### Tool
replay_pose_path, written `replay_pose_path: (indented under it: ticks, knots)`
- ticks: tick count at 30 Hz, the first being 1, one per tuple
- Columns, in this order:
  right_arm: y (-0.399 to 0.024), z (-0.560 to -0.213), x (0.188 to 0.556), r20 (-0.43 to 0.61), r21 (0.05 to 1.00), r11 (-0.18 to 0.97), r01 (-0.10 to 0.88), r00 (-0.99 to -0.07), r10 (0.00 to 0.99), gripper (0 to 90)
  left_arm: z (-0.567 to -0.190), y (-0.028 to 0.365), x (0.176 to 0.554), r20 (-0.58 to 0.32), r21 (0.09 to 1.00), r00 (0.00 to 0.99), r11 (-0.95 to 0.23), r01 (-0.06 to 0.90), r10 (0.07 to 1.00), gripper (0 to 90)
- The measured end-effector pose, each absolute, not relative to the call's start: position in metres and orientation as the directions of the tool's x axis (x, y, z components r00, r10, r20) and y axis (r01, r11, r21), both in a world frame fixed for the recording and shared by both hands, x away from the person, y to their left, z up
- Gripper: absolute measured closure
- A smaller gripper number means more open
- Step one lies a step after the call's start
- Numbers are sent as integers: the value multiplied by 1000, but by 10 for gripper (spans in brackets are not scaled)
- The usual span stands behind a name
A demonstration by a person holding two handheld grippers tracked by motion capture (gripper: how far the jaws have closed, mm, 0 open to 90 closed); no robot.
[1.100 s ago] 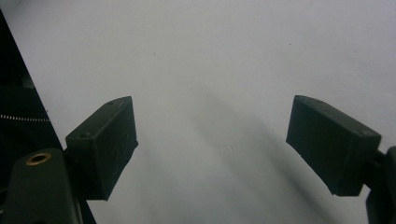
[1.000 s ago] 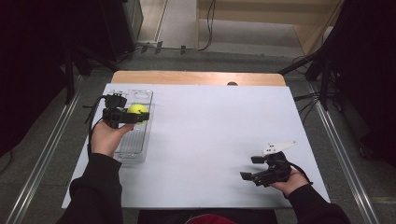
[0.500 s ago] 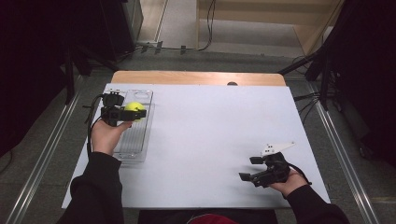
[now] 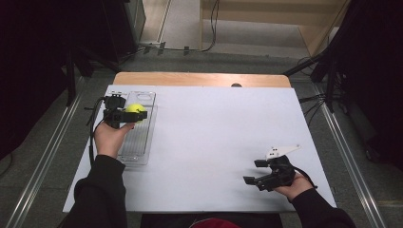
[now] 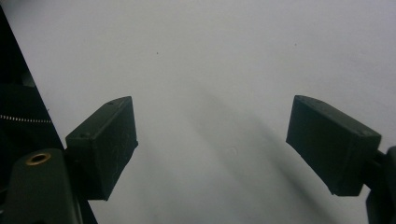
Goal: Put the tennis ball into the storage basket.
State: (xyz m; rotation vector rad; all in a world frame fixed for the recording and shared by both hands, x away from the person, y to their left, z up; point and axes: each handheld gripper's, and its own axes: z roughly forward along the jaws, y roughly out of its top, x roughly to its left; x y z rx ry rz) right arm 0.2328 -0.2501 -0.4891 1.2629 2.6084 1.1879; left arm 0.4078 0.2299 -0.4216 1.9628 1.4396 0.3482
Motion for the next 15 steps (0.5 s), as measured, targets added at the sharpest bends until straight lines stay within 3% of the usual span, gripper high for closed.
replay_pose_path:
  ticks: [15]
  knots:
    - [-249,-488,230,294,637,391,665,-678,674,141,-433,230,409,-172,622,345,-170,765,923,261]
